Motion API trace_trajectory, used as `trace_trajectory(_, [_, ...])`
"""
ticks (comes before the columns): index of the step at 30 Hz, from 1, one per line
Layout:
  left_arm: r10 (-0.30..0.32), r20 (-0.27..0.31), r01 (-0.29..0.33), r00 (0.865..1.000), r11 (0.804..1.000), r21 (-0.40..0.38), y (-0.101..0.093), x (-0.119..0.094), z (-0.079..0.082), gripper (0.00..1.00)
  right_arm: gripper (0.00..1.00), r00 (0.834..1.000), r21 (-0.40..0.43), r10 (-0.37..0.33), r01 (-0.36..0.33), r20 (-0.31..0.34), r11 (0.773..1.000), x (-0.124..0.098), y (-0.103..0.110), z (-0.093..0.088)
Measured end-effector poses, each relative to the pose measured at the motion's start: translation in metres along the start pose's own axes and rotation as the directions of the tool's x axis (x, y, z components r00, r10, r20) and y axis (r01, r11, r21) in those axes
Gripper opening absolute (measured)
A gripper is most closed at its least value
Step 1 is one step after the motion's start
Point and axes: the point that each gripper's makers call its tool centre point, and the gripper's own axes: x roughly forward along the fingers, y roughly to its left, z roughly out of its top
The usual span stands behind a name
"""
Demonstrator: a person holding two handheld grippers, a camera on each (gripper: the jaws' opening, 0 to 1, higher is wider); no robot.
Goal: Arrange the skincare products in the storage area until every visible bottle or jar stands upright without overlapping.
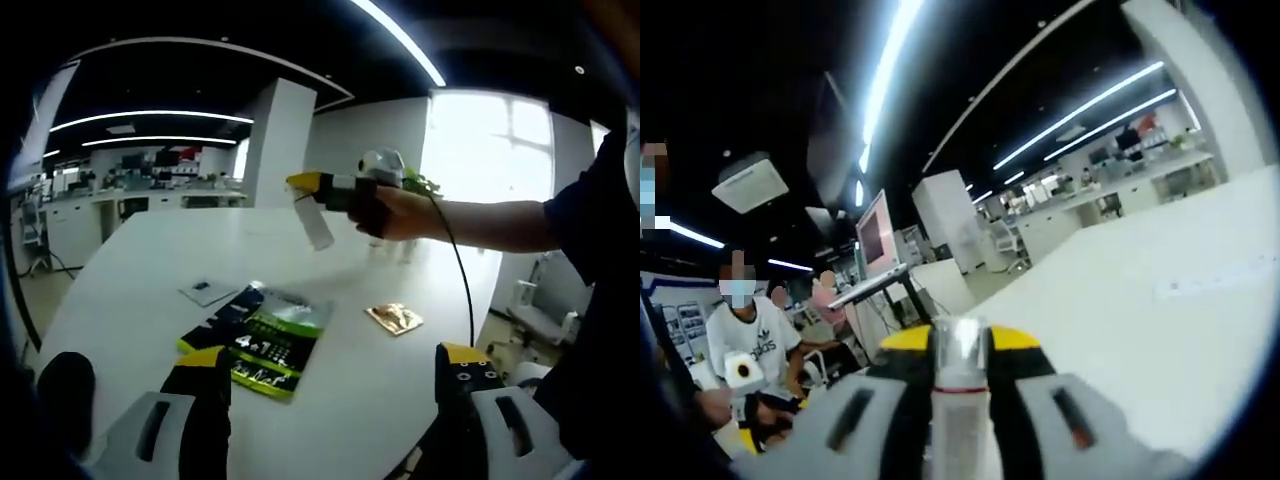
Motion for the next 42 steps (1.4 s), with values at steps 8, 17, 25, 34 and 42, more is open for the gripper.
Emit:
trace_trajectory(8, [-0.028, 0.008, 0.028, 1.0, 1.0, 0.006, -0.008, 0.009, 0.009, 0.86, 0.19, 0.999, -0.007, 0.029, -0.029, 0.028, 1.0, -0.008, 0.013, 0.006])
trace_trajectory(17, [-0.09, 0.035, 0.09, 0.995, 0.996, -0.002, -0.02, 0.025, 0.024, 0.87, 0.19, 0.997, -0.013, 0.062, -0.061, 0.056, 0.998, -0.022, 0.034, 0.009])
trace_trajectory(25, [-0.137, 0.047, 0.136, 0.989, 0.991, 0.011, -0.029, 0.041, 0.039, 0.87, 0.19, 0.995, -0.019, 0.069, -0.068, 0.067, 0.997, -0.031, 0.038, 0.009])
trace_trajectory(34, [-0.163, 0.034, 0.162, 0.986, 0.986, 0.03, -0.037, 0.052, 0.043, 0.88, 0.19, 0.995, -0.026, 0.064, -0.062, 0.075, 0.998, -0.037, 0.041, 0.01])
trace_trajectory(42, [-0.166, 0.042, 0.164, 0.985, 0.986, 0.042, -0.039, 0.057, 0.051, 0.89, 0.19, 0.992, -0.032, 0.09, -0.087, 0.087, 0.996, -0.042, 0.057, 0.012])
